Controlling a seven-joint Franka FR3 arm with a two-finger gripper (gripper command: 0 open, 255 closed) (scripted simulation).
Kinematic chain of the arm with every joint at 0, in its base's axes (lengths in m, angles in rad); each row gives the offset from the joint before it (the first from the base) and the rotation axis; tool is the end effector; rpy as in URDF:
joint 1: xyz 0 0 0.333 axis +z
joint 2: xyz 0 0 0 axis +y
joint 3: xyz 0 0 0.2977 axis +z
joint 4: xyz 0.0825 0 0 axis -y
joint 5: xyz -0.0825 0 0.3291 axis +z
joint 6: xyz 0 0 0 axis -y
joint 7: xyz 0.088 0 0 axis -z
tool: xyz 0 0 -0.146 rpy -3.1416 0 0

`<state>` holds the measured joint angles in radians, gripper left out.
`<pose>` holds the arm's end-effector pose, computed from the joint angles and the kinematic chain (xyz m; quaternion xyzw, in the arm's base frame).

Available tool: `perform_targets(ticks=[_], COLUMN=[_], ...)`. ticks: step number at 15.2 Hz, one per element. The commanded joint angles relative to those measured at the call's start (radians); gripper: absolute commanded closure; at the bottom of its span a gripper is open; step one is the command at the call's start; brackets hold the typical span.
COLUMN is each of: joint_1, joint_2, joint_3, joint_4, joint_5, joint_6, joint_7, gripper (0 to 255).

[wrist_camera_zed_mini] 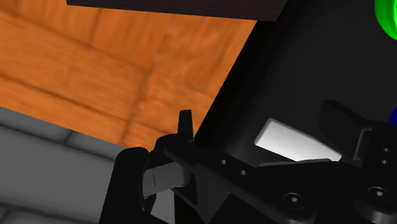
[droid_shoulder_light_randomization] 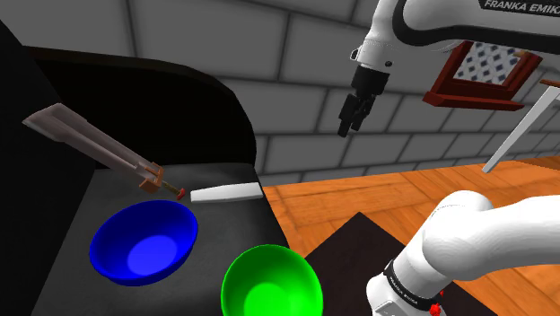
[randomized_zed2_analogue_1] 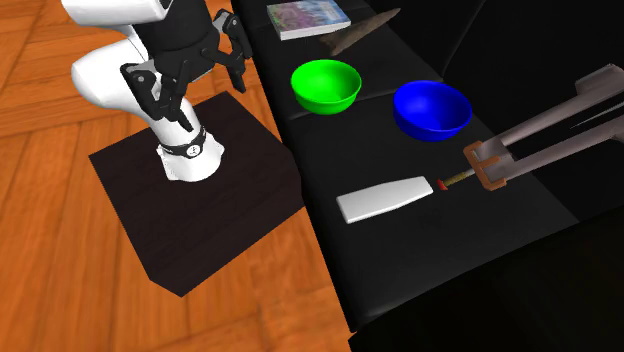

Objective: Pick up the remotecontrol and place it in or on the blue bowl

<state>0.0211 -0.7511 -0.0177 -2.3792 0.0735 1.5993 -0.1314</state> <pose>0.2741 0.0105 0.5224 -0.9967 -0.0682 0.0118 0.0435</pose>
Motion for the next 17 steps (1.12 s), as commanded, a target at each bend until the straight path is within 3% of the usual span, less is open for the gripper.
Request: perform_targets(ticks=[1, 17], joint_1=[0.000, 0.181], joint_2=[0.000, 0.496], joint_3=[0.000, 0.074], joint_4=[0.000, 0.086], joint_5=[0.000, -0.017], joint_6=[0.000, 0.426], joint_7=[0.000, -0.348], gripper=[0, 0])
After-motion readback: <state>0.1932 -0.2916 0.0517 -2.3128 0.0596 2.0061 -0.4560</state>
